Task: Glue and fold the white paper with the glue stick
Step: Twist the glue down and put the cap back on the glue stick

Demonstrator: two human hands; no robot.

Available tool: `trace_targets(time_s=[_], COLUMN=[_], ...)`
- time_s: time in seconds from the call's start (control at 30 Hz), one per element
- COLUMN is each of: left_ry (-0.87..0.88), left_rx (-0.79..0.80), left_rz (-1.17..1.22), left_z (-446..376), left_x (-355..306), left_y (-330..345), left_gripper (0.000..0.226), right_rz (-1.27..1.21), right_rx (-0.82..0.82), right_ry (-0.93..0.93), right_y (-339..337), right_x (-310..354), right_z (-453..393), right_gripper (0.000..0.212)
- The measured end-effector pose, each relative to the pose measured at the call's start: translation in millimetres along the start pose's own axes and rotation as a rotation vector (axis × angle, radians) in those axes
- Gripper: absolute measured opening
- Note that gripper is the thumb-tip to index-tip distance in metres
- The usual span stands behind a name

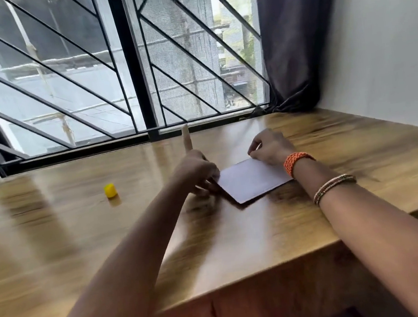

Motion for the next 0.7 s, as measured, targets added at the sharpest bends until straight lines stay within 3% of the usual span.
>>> trace_targets(time_s=[0.2, 0.3, 0.4, 0.47, 0.57, 0.63, 0.7], left_ry=[-0.004, 0.017, 0.006, -0.023, -0.016, 0.084, 0.152], left_rx=[-0.042, -0.081, -0.101, -0.078, -0.065, -0.164, -0.315], left_rz=[-0.013, -0.197, -0.384, -0.368, -0.22, -0.172, -0.227], left_z=[-7.6, -7.4, -5.7, -5.7, -8.5, -13.7, -19.6], left_x=[11.2, 12.0, 13.3, 15.7, 15.4, 3.6, -5.1], left_y=[0.4, -0.1, -3.2, -10.2, -28.7, -44.3, -55.8], left_gripper=[0.025, 0.011, 0.02, 0.027, 0.025, 0.025, 0.031], right_rz=[-0.003, 0.035, 0.095, 0.167, 0.184, 0.137, 0.075], right_rx=[-0.056, -0.071, -0.055, -0.076, -0.266, -0.407, -0.445], right_ry=[0.108, 0.112, 0.134, 0.141, -0.043, -0.215, -0.3], right_y=[-3.4, -1.8, -1.4, -4.3, -13.9, -16.9, -11.0], right_x=[-13.5, -12.1, -10.0, -2.3, 34.5, 66.9, 92.0], right_z=[-3.0, -2.3, 0.2, 1.9, 5.3, 6.4, 3.1], right_gripper=[0.012, 0.013, 0.016, 0.022, 0.024, 0.026, 0.029])
Point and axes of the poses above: each hand's wrist, its own z-axis away from the middle knuckle, its own y-axis out of the palm, x = y × z, the point moved 5 cm from there along -z, towards the middle knuckle, and after that the axes turned 1 degree about -y, right-handed, at the moved point
